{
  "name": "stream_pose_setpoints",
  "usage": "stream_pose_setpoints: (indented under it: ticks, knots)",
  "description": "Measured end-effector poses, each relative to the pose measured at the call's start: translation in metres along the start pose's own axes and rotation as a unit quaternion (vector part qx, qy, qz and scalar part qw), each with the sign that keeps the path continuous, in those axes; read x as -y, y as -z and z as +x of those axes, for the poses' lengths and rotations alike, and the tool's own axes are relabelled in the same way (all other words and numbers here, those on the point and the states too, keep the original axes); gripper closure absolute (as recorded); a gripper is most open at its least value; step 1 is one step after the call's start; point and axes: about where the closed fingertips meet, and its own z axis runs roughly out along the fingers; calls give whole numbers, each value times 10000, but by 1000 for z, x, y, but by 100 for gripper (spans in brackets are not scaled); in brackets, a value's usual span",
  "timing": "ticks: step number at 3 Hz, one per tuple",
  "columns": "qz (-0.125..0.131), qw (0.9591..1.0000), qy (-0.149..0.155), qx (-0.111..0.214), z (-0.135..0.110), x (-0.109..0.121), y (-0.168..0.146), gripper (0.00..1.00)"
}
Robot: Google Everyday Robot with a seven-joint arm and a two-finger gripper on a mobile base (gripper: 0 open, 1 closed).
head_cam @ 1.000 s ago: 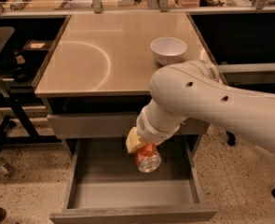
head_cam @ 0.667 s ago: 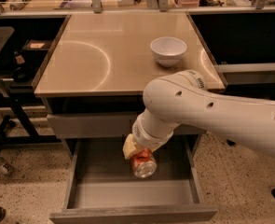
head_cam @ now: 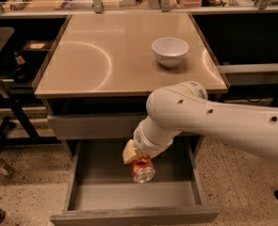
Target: Place coke can into middle drawer
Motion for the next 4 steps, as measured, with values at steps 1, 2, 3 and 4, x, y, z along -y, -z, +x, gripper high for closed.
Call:
stream_pose_setpoints:
  ticks: [1, 2, 3, 4]
  knots:
    - [-286, 9994, -198, -4, -2, 1, -42, 100]
    - [-535, 9979, -364, -35, -5, -1, -82, 100]
    - [-802, 9959, -336, -250, -2, -17, -119, 100]
    - [-863, 9953, -354, -271, 0, -18, -124, 100]
